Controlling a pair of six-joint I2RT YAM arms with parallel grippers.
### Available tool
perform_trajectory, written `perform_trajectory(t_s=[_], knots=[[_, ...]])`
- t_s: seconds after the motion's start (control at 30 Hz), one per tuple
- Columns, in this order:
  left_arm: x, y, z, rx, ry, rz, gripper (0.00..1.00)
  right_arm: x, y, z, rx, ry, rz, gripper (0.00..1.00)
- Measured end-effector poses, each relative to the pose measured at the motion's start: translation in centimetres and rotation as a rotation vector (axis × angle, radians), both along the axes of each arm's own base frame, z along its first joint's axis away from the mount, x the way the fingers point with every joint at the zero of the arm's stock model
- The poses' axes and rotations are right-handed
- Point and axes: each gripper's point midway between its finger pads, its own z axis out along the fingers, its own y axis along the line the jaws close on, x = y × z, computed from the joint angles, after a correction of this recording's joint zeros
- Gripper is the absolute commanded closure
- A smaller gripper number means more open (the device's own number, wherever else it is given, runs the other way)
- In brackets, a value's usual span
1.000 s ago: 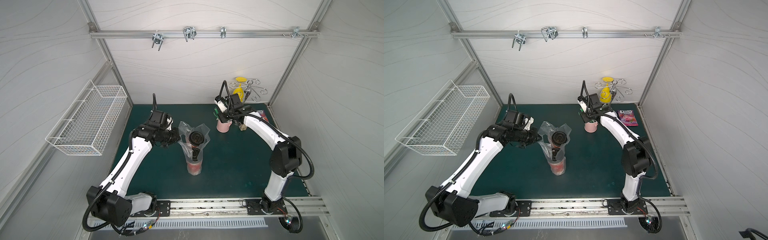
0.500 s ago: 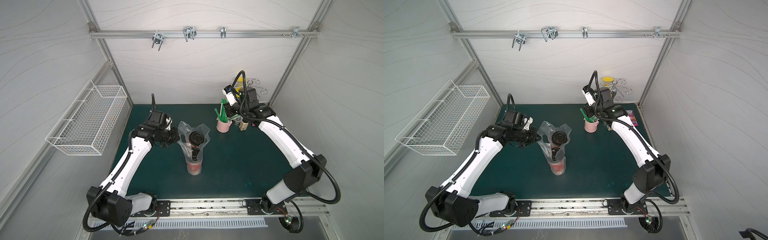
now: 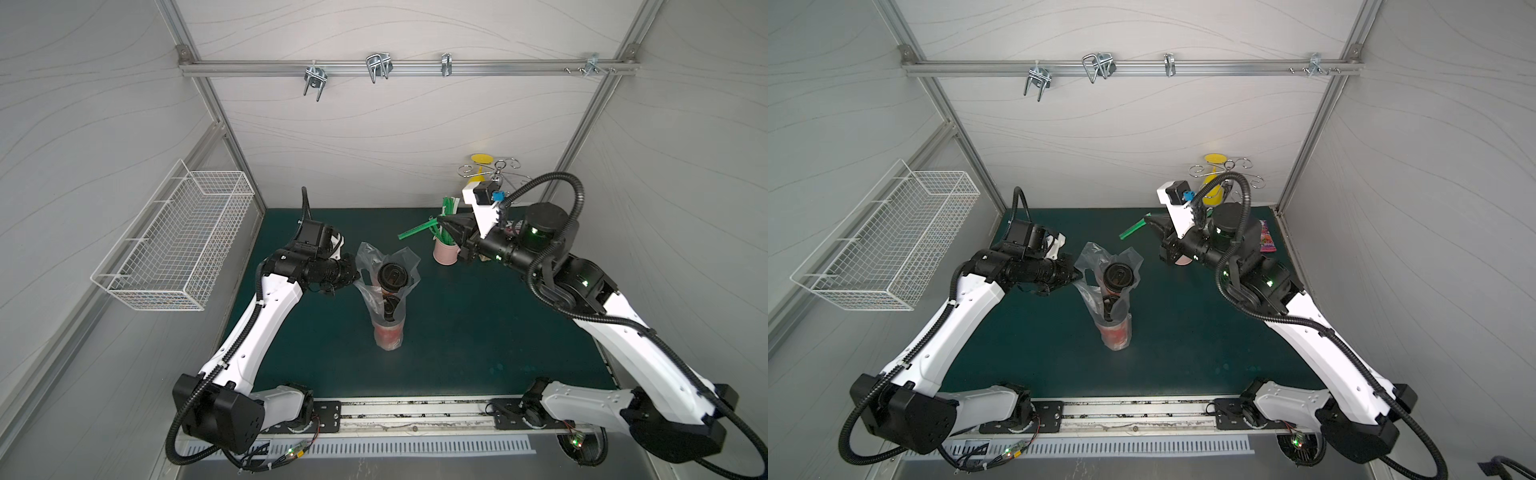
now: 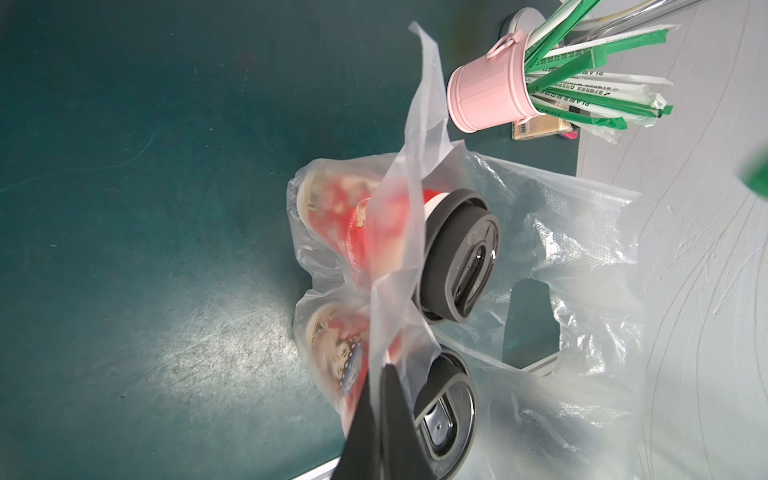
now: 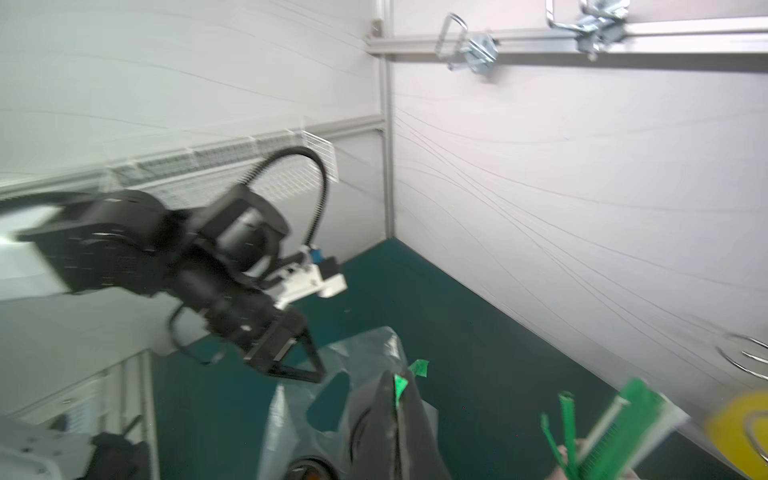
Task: Pack milk tea into plastic carrier bags
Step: Place the straw in the plastic carrier bag.
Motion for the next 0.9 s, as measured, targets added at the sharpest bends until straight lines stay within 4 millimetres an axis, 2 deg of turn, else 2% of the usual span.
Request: perform_trajectory(t_s=[0.07,0.13,0.27,0.37,0.43,0.7,0.9], knots=[[0.0,0.0,0.0,0.0,0.0,0.0,1.0,-0.8,1.2,-0.2,0.015,0.008,0.039,1.0],[0.0,0.0,0.0,0.0,0.0,0.0,1.0,-0.6,2.6,-1.3,0.008,0.028,0.059,1.0],[0.0,0.1,0.0,0.0,0.0,0.003,1.0,1.5,5.8,-5.9,-0.076,0.119,0.066,1.0],[0.1,0.2,0.0,0.001,0.0,0.007,1.0,2.4,7.0,-8.7,-0.134,0.174,0.065,1.0],[0.1,0.2,0.0,0.001,0.0,0.008,1.0,2.4,7.1,-9.2,-0.145,0.184,0.066,1.0],[0.1,0.2,0.0,0.002,0.0,0.008,1.0,2.2,7.8,-8.6,-0.16,0.174,0.066,1.0],[0.1,0.3,0.0,0.004,-0.001,0.01,1.0,2.5,9.7,-10.8,-0.248,0.175,0.061,1.0]])
